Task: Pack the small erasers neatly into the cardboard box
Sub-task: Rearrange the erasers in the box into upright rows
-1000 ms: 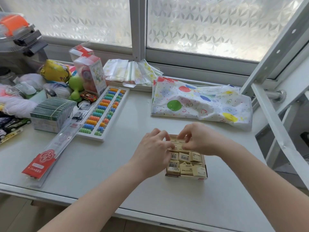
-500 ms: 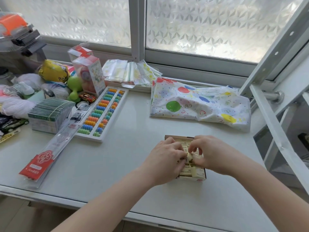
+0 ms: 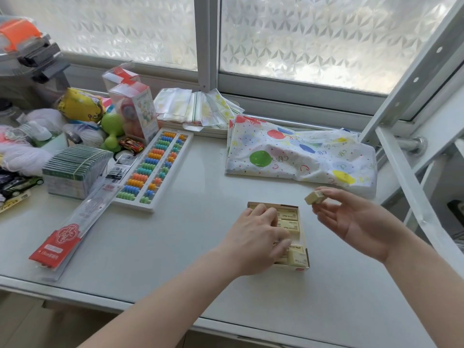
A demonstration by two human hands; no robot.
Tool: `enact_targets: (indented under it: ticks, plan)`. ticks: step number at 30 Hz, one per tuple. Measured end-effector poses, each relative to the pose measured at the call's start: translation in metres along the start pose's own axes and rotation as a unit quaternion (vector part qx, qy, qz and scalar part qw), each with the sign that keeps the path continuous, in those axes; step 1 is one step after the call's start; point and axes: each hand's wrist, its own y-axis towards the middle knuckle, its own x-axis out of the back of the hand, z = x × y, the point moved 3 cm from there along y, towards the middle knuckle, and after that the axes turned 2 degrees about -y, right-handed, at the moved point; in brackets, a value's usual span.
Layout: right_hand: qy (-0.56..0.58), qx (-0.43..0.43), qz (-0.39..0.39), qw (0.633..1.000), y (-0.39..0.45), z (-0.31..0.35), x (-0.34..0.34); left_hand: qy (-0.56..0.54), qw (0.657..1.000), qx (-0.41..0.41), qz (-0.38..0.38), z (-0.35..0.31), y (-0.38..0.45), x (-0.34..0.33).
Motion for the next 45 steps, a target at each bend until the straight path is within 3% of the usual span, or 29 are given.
enact_targets:
  ticks: [3,6,10,12,16,18,22,25,30,37,45]
  plan:
    - [0.081,-0.03,0.031,0.996,-0.002,-0.011,0.008,0.007,1.0,0.002,-0.002,0.0,0.001,-0.002]
    - [0.088,-0.03,0.002,0.996,-0.004,-0.013,0.012,0.0,1.0,0.006,0.003,0.002,0.002,-0.004]
    - [-0.064,-0.005,-0.074,0.995,-0.004,-0.015,0.011,-0.018,1.0,0.014,0.006,0.006,0.002,-0.002]
    - [-0.125,-0.011,-0.075,0.989,-0.005,-0.018,0.006,-0.029,0.999,0.012,-0.004,0.005,0.002,0.0]
    - [-0.192,-0.019,-0.098,0.976,-0.009,-0.02,-0.001,-0.07,0.995,-0.001,-0.074,0.007,-0.001,0.007]
    - [-0.296,0.001,-0.129,0.946,-0.008,-0.022,-0.005,-0.097,0.991,0.005,-0.093,0.009,-0.004,0.01]
    - [-0.507,0.078,-0.163,0.842,-0.003,-0.027,-0.015,-0.142,0.983,0.026,-0.11,0.014,-0.009,0.015]
    - [-0.596,0.127,-0.158,0.777,0.001,-0.029,-0.02,-0.146,0.983,0.031,-0.108,0.018,-0.015,0.016]
    - [-0.651,0.125,-0.149,0.734,0.004,-0.03,-0.025,-0.156,0.981,0.057,-0.102,0.025,-0.021,0.02]
    - [-0.741,0.153,-0.153,0.635,0.003,-0.035,-0.037,-0.155,0.981,0.074,-0.096,0.025,-0.018,0.022]
    - [-0.759,0.154,-0.136,0.618,0.017,-0.044,-0.047,-0.16,0.98,0.076,-0.096,0.025,-0.018,0.022]
